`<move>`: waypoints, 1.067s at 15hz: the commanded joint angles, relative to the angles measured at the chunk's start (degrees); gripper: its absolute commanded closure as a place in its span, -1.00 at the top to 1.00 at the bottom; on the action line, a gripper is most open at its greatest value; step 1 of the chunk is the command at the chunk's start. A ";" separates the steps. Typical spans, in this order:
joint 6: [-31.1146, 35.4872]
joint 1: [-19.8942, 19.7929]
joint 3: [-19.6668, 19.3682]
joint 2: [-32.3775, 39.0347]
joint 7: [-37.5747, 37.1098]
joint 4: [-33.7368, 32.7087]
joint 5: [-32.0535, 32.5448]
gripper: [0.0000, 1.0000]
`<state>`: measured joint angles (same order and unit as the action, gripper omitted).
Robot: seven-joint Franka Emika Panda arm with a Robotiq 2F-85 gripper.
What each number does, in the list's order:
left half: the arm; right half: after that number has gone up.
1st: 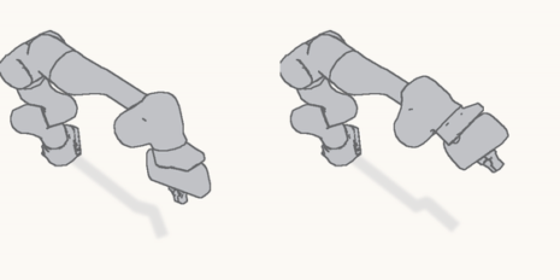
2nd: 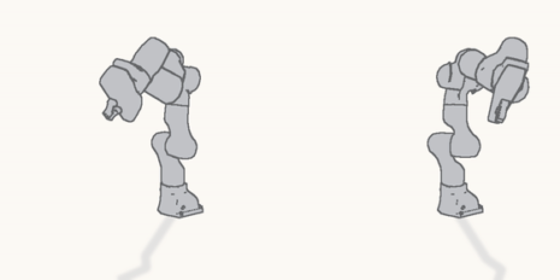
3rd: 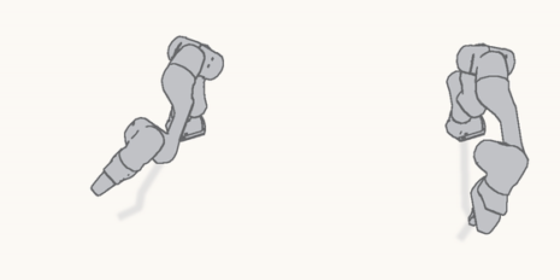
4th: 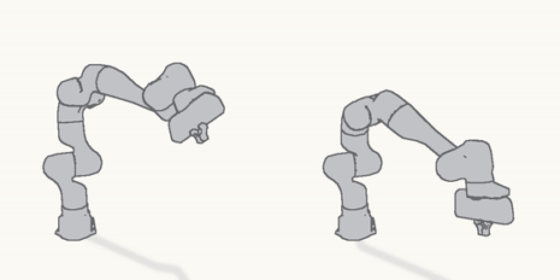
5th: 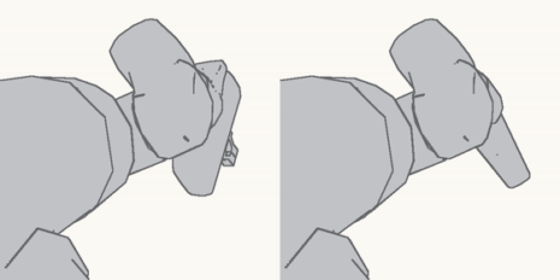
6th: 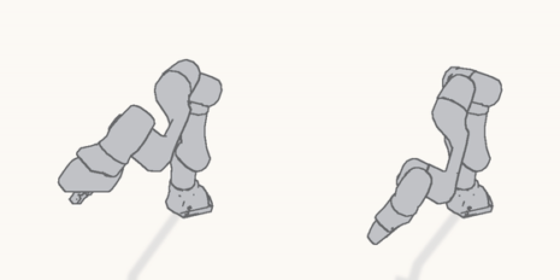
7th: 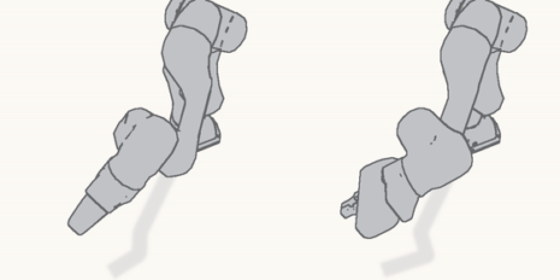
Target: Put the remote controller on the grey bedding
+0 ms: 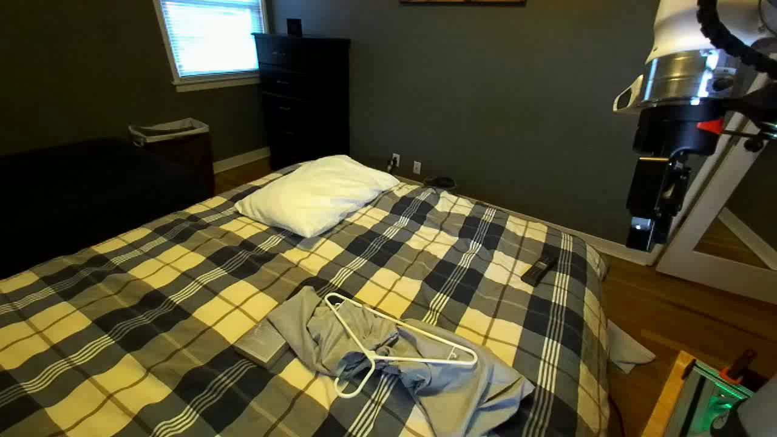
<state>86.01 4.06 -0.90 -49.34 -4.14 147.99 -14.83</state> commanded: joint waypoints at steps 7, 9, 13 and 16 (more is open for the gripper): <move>-0.35 -1.52 1.07 0.07 0.88 -0.14 -0.61 1.00; 1.13 -3.37 0.81 0.24 -0.99 -0.01 -0.21 1.00; 4.74 -11.72 -4.86 2.01 -1.77 2.13 2.75 1.00; 11.67 -18.92 -9.05 5.09 -1.53 6.83 7.82 1.00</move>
<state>91.45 -9.31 -6.83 -47.48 -5.70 150.51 -10.76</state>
